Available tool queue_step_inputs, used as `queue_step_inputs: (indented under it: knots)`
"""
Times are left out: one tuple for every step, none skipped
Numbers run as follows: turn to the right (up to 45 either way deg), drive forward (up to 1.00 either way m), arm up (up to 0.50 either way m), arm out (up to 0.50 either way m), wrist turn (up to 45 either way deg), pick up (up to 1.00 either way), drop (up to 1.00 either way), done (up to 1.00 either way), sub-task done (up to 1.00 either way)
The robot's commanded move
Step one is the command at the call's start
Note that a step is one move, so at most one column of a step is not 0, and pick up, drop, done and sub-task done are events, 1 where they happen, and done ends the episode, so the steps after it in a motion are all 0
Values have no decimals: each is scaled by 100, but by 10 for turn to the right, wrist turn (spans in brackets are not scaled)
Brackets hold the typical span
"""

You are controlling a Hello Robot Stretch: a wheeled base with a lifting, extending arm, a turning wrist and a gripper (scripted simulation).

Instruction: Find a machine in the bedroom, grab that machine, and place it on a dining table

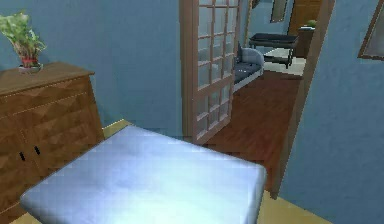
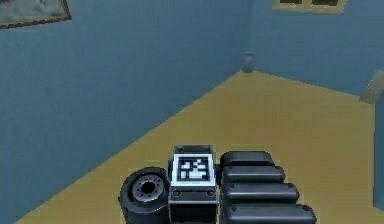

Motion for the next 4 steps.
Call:
queue_step_inputs:
  knots:
    - [-30,0,0,0,0,0,0,0,0]
    - [0,40,0,0,0,0,0,0,0]
    - [-450,0,0,0,0,0,0,0,0]
    - [-60,0,0,0,0,0,0,0,0]
